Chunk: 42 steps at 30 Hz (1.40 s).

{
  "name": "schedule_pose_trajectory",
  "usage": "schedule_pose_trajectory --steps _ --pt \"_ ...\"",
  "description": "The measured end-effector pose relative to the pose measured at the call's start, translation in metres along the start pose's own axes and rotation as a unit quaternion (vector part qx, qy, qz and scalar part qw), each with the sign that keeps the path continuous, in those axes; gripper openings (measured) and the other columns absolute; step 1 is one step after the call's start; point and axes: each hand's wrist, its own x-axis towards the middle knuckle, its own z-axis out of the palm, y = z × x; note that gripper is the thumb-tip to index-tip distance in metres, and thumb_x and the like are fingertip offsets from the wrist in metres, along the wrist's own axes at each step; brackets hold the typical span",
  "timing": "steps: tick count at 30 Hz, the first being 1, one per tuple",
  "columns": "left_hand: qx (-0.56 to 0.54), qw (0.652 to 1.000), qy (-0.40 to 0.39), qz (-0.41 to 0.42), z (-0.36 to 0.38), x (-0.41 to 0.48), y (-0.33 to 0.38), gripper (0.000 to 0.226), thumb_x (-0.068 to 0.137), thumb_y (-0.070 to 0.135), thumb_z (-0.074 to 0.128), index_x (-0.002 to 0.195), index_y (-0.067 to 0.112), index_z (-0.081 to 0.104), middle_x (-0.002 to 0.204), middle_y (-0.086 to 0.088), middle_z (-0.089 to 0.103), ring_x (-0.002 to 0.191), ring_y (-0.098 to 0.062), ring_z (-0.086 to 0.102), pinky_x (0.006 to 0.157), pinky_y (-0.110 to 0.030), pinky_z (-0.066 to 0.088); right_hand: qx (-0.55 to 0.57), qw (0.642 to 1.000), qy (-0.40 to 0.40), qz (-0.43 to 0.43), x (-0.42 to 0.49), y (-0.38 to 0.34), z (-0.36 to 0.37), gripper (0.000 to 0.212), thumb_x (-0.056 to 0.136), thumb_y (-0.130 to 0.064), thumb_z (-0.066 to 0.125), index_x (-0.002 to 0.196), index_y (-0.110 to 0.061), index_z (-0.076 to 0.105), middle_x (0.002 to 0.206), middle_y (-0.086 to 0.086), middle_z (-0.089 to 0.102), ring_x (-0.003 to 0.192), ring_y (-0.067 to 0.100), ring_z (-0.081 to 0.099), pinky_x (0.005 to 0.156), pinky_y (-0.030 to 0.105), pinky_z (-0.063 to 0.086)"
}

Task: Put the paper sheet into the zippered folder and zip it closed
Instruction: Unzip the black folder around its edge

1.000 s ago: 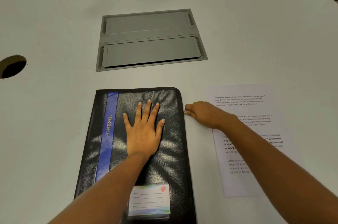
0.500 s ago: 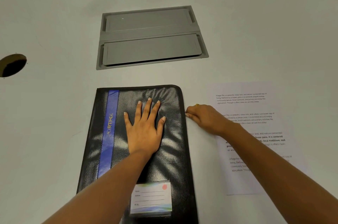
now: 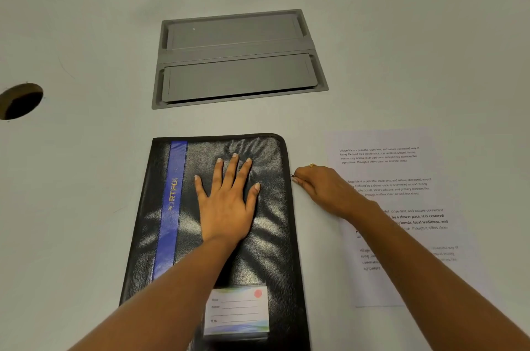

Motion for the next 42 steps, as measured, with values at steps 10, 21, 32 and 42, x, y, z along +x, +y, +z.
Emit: schedule_pose_trajectory --steps 10,21,32,42 --pt "-0.004 1.0 0.001 0.002 -0.001 -0.001 0.001 0.071 0.081 0.061 -0.006 0.146 0.04 0.01 0.157 0.014 0.003 0.146 -0.012 -0.006 0.113 -0.051 -0.011 0.169 0.933 0.28 0.148 -0.004 -0.016 0.023 0.01 0.081 -0.01 0.067 0.086 -0.005 0.074 0.081 0.013 0.073 0.074 0.016 0.061 0.069 0.006 0.039" --pt "0.004 1.0 0.0 0.001 -0.002 0.0 0.001 0.07 0.081 0.06 -0.006 0.147 0.039 0.01 0.157 0.014 0.002 0.146 -0.011 -0.006 0.114 -0.052 -0.009 0.197 0.909 0.308 0.2 0.028 -0.019 0.019 0.01 0.083 -0.007 0.064 0.083 -0.002 0.072 0.081 0.016 0.071 0.077 0.024 0.058 0.073 0.026 0.041" --pt "0.007 1.0 0.005 -0.001 0.0 0.0 0.001 0.068 0.083 0.06 -0.003 0.146 0.04 0.01 0.157 0.014 0.004 0.146 -0.012 -0.004 0.114 -0.052 -0.008 0.121 0.962 0.231 0.078 0.0 -0.008 0.019 0.017 0.082 -0.01 0.056 0.079 0.0 0.069 0.073 0.015 0.067 0.07 0.014 0.054 0.069 0.003 0.032" --pt "0.003 1.0 0.008 -0.005 0.0 0.0 0.001 0.067 0.084 0.061 -0.002 0.146 0.04 0.012 0.157 0.015 0.005 0.146 -0.012 -0.002 0.114 -0.052 -0.007 0.115 0.952 0.273 0.082 -0.009 -0.02 0.029 0.014 0.08 -0.006 0.058 0.077 -0.001 0.07 0.069 0.014 0.069 0.068 0.019 0.059 0.065 0.017 0.037"
